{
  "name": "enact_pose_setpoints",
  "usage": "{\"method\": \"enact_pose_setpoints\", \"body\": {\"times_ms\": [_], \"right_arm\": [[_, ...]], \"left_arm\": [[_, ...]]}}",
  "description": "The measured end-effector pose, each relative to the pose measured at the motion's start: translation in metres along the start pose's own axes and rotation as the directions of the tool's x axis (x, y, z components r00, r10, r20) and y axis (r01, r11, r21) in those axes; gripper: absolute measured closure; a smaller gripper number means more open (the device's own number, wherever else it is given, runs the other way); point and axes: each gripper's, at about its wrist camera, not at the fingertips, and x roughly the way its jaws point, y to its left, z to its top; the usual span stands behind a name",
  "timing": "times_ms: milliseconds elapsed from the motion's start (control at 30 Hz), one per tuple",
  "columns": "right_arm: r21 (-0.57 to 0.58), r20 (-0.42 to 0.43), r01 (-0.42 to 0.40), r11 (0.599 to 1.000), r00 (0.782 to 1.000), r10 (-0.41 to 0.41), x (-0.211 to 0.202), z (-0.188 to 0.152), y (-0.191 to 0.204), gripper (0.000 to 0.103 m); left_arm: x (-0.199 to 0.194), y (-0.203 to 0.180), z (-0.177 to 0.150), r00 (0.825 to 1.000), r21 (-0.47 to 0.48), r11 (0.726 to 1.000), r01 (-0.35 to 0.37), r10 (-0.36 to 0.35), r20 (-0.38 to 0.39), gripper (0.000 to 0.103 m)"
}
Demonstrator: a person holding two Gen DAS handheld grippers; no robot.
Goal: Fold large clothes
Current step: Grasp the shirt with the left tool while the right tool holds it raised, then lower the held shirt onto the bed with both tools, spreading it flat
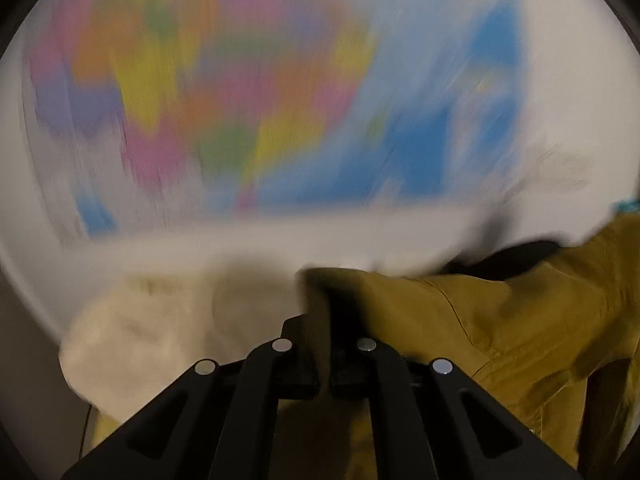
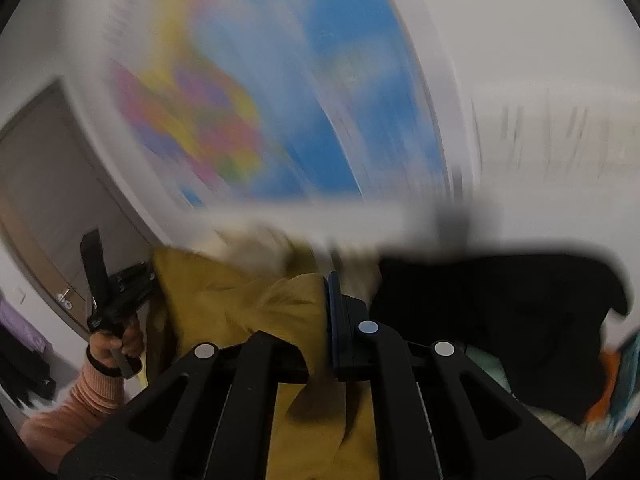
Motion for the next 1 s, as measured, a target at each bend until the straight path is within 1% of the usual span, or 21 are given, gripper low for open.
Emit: {"method": "enact_pose_setpoints", "body": {"times_ms": [33, 100, 167, 233, 300, 333, 400, 433, 467, 500, 533, 600, 633, 700, 733, 767, 800, 833, 900, 933, 1000], "right_arm": [[0.027, -0.034, 0.025, 0.999, 0.999, -0.024, 0.023, -0.004, -0.012, 0.098], [0.097, -0.118, 0.048, 0.994, 0.992, -0.037, 0.074, -0.015, -0.044, 0.098], [0.155, -0.127, 0.053, 0.986, 0.991, -0.033, 0.096, -0.015, -0.063, 0.099], [0.207, -0.112, 0.021, 0.978, 0.994, 0.003, 0.097, -0.010, -0.077, 0.099], [0.195, -0.088, 0.013, 0.981, 0.996, 0.004, 0.090, -0.002, -0.079, 0.099], [0.198, -0.079, 0.028, 0.980, 0.997, -0.012, 0.087, 0.000, -0.082, 0.098], [0.232, -0.109, 0.070, 0.970, 0.993, -0.045, 0.094, -0.002, -0.093, 0.094], [0.236, -0.146, 0.118, 0.964, 0.986, -0.085, 0.104, -0.005, -0.099, 0.085], [0.235, -0.168, 0.162, 0.958, 0.978, -0.124, 0.110, -0.007, -0.106, 0.067], [0.223, -0.196, 0.219, 0.950, 0.964, -0.177, 0.115, -0.012, -0.109, 0.060], [0.208, -0.208, 0.236, 0.949, 0.959, -0.193, 0.118, -0.013, -0.108, 0.055], [0.153, -0.197, 0.261, 0.953, 0.953, -0.230, 0.115, -0.014, -0.099, 0.052], [0.090, -0.174, 0.289, 0.953, 0.947, -0.271, 0.109, -0.013, -0.088, 0.050], [-0.029, -0.128, 0.338, 0.941, 0.932, -0.339, 0.095, -0.013, -0.068, 0.039], [-0.096, -0.101, 0.350, 0.932, 0.928, -0.359, 0.089, -0.013, -0.055, 0.035], [-0.178, -0.067, 0.348, 0.920, 0.929, -0.365, 0.080, -0.014, -0.037, 0.029], [-0.262, -0.045, 0.332, 0.906, 0.934, -0.356, 0.074, -0.019, -0.019, 0.025], [-0.306, -0.037, 0.324, 0.895, 0.936, -0.351, 0.072, -0.022, -0.010, 0.019], [-0.461, -0.017, 0.318, 0.829, 0.930, -0.366, 0.072, -0.034, 0.017, 0.017], [-0.532, -0.003, 0.328, 0.781, 0.921, -0.389, 0.076, -0.040, 0.028, 0.017], [-0.668, 0.031, 0.348, 0.658, 0.896, -0.442, 0.090, -0.057, 0.046, 0.017]], "left_arm": [[0.032, 0.001, -0.007, 0.998, -0.014, 1.000, 0.004, -0.005, -0.056, 0.101], [0.069, 0.003, -0.016, 0.991, -0.041, 0.998, 0.039, -0.044, -0.126, 0.101], [0.084, 0.005, -0.014, 0.991, -0.040, 0.998, 0.045, -0.049, -0.123, 0.101], [0.087, 0.012, -0.004, 0.991, -0.047, 0.997, 0.062, -0.067, -0.114, 0.101], [0.086, 0.021, 0.009, 0.991, -0.052, 0.996, 0.072, -0.078, -0.109, 0.101], [0.088, 0.018, 0.014, 0.990, -0.051, 0.997, 0.063, -0.069, -0.122, 0.098], [0.106, 0.017, 0.020, 0.980, -0.050, 0.997, 0.061, -0.070, -0.189, 0.085], [0.120, 0.016, 0.020, 0.971, -0.044, 0.997, 0.060, -0.069, -0.228, 0.073], [0.128, 0.014, 0.018, 0.967, -0.037, 0.998, 0.050, -0.058, -0.248, 0.070], [0.131, 0.013, 0.015, 0.966, -0.027, 0.998, 0.051, -0.056, -0.254, 0.070], [0.129, 0.012, 0.013, 0.968, -0.010, 0.998, 0.061, -0.061, -0.245, 0.068], [0.115, 0.009, 0.009, 0.976, 0.021, 0.996, 0.085, -0.079, -0.204, 0.056], [0.104, 0.008, 0.007, 0.980, 0.046, 0.994, 0.103, -0.094, -0.173, 0.051], [0.077, 0.006, 0.002, 0.984, 0.102, 0.984, 0.147, -0.135, -0.117, 0.048], [0.066, 0.003, -0.001, 0.982, 0.130, 0.976, 0.177, -0.165, -0.095, 0.045], [0.055, -0.001, -0.003, 0.978, 0.154, 0.967, 0.202, -0.191, -0.086, 0.036], [0.041, -0.006, -0.007, 0.971, 0.187, 0.954, 0.236, -0.224, -0.080, 0.033], [0.031, -0.010, -0.012, 0.963, 0.213, 0.939, 0.270, -0.259, -0.078, 0.031], [0.016, -0.023, -0.025, 0.934, 0.252, 0.899, 0.357, -0.340, -0.109, 0.031], [0.014, -0.029, -0.030, 0.920, 0.257, 0.883, 0.392, -0.369, -0.134, 0.030], [0.021, -0.045, -0.041, 0.892, 0.257, 0.858, 0.444, -0.398, -0.214, 0.029]]}}
